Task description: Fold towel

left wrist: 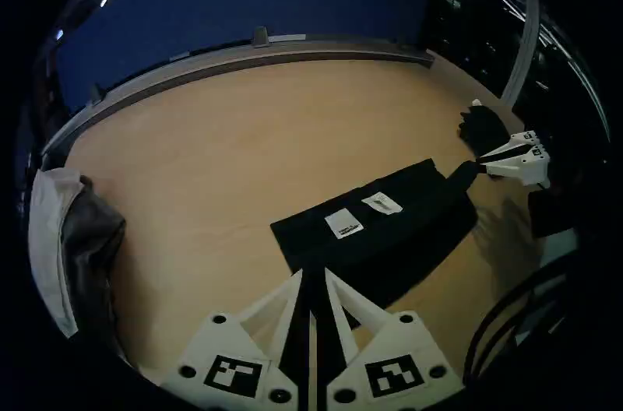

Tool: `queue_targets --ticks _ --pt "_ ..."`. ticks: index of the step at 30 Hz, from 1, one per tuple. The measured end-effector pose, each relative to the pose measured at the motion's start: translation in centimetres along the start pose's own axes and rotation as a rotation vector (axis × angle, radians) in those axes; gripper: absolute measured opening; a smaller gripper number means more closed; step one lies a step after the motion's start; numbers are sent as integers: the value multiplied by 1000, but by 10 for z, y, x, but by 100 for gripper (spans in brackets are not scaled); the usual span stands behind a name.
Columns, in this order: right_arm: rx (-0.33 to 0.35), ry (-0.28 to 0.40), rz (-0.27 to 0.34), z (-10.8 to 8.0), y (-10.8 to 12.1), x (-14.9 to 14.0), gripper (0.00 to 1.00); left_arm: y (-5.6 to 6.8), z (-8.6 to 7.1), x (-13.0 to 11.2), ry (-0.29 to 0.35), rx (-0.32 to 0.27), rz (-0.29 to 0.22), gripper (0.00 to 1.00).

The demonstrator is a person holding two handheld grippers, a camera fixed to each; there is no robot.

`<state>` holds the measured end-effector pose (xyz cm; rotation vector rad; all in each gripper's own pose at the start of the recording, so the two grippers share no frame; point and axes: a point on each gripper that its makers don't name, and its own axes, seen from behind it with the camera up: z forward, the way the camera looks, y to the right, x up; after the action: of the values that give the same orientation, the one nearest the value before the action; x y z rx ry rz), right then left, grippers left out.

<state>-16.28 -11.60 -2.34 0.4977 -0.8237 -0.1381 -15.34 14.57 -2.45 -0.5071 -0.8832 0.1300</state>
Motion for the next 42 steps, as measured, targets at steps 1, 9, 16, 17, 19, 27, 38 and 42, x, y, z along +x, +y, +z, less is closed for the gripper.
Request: queue_targets --ticks 1,9,16,17,19,27,38,42 --pt "0 -3 1 2 1 -1 8 -1 2 0 -2 1 -1 4" --pt "-8 -21 24 18 8 -4 8 -7 19 -6 -25 17 -5 4" --pt "-16 -37 30 29 11 -6 10 -13 32 -10 -46 44 -5 5" --pt "-19 -39 31 31 12 -6 12 -13 33 -11 -48 48 -6 5" --pt "-28 -44 31 34 14 -7 14 -15 36 -11 -52 55 -8 6" --pt "-69 -54 20 41 24 -8 32 -21 44 -8 -54 88 -6 10" --pt "-123 -39 -5 46 37 -2 50 -38 44 -2 -46 133 -34 47" --pt "-141 -23 -17 48 40 6 53 -43 45 2 -40 147 -19 48"
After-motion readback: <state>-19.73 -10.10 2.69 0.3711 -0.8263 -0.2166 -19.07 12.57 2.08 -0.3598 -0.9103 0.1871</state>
